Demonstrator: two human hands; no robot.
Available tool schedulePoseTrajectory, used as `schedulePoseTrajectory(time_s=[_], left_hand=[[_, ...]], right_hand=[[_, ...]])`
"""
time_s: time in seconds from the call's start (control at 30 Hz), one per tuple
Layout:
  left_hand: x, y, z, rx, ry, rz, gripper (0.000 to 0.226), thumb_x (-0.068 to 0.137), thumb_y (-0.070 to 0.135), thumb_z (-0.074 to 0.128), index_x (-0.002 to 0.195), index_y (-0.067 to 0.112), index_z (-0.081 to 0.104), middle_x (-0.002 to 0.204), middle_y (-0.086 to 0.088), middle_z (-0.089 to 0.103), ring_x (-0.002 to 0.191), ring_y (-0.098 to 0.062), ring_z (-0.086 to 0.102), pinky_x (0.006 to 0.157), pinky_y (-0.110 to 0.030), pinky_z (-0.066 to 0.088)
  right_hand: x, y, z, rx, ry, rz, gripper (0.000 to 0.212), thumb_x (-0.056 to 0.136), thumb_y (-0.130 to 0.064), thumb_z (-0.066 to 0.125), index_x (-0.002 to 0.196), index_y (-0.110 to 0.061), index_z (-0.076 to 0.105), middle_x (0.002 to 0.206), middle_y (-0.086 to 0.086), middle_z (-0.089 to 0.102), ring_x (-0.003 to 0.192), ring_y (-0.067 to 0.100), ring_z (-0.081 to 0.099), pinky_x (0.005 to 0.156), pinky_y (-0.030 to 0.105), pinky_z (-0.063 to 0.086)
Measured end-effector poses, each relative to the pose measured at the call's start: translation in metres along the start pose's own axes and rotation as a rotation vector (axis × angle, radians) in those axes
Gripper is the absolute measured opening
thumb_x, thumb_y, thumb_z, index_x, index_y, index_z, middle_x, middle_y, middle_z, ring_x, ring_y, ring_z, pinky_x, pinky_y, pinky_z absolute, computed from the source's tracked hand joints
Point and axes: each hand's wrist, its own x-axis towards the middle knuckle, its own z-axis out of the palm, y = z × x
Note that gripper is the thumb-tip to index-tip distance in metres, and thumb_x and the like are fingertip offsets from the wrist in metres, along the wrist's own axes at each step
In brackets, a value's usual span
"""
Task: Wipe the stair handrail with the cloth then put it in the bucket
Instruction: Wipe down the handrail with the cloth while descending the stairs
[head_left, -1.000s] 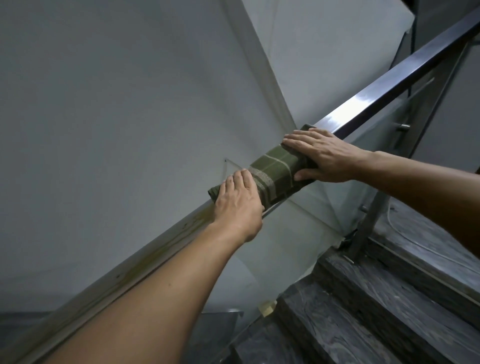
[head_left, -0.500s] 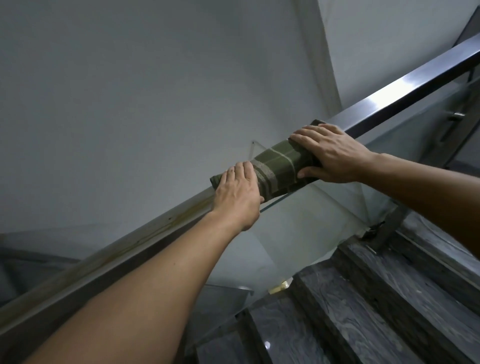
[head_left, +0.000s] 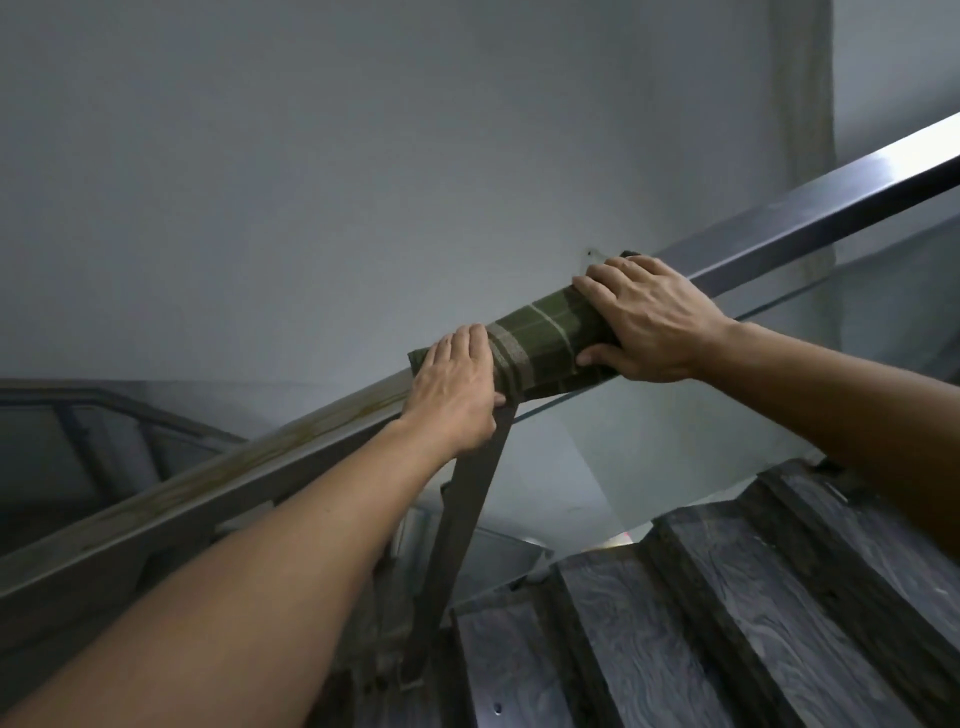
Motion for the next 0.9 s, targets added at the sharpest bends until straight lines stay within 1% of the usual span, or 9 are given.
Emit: schedulePoseTrajectory(time_s=[0.2, 0.33, 0.53, 0.63, 0.77, 0.9], left_hand=[[-0.036, -0.057, 0.001, -0.013, -0.022, -0.042, 0.078, 0.084, 0.031, 0.066, 0.142, 0.008, 0.02, 0.146, -0.013, 0.034, 0.137, -0.027, 0.031, 0.117, -0.038, 0.023], [-0.064, -0.099, 0.0, -0.013, -0.048, -0.081, 0.079, 0.085, 0.029, 0.065, 0.144, 0.01, 0.017, 0.149, -0.011, 0.031, 0.139, -0.026, 0.029, 0.118, -0.037, 0.019], [-0.095, -0.148, 0.001, -0.008, -0.06, -0.103, 0.081, 0.085, 0.03, 0.065, 0.146, 0.009, 0.015, 0.15, -0.011, 0.029, 0.14, -0.026, 0.027, 0.117, -0.036, 0.02], [-0.109, -0.171, 0.001, -0.017, -0.073, -0.112, 0.082, 0.085, 0.03, 0.065, 0.146, 0.008, 0.015, 0.152, -0.011, 0.028, 0.141, -0.026, 0.025, 0.118, -0.036, 0.018], [-0.127, -0.202, 0.003, -0.012, -0.08, -0.126, 0.079, 0.086, 0.029, 0.065, 0.145, 0.008, 0.017, 0.151, -0.012, 0.029, 0.141, -0.026, 0.026, 0.117, -0.035, 0.019], [-0.145, -0.235, 0.005, -0.009, -0.083, -0.125, 0.078, 0.085, 0.029, 0.065, 0.144, 0.008, 0.018, 0.149, -0.012, 0.031, 0.139, -0.026, 0.027, 0.116, -0.035, 0.021]], right_hand=[[0.02, -0.063, -0.001, 0.003, 0.01, -0.047, 0.087, 0.08, -0.071, 0.042, 0.139, -0.009, 0.036, 0.135, 0.016, 0.051, 0.123, 0.034, 0.049, 0.109, 0.047, 0.035], [0.035, -0.112, -0.001, 0.009, 0.005, -0.079, 0.086, 0.079, -0.071, 0.041, 0.137, -0.008, 0.037, 0.132, 0.017, 0.053, 0.12, 0.035, 0.051, 0.107, 0.048, 0.037], [0.052, -0.17, 0.001, -0.002, 0.018, -0.101, 0.086, 0.079, -0.072, 0.039, 0.137, -0.007, 0.037, 0.132, 0.017, 0.053, 0.12, 0.035, 0.051, 0.107, 0.047, 0.037], [0.061, -0.197, 0.003, -0.001, 0.013, -0.103, 0.089, 0.078, -0.074, 0.034, 0.137, -0.007, 0.037, 0.131, 0.017, 0.053, 0.119, 0.035, 0.051, 0.106, 0.047, 0.038], [0.072, -0.232, 0.003, 0.023, 0.012, -0.11, 0.094, 0.074, -0.077, 0.022, 0.136, -0.008, 0.037, 0.129, 0.017, 0.055, 0.117, 0.035, 0.053, 0.104, 0.048, 0.041], [0.082, -0.267, 0.005, 0.026, 0.032, -0.133, 0.087, 0.078, -0.075, 0.033, 0.136, -0.01, 0.035, 0.131, 0.016, 0.054, 0.12, 0.034, 0.052, 0.105, 0.048, 0.04]])
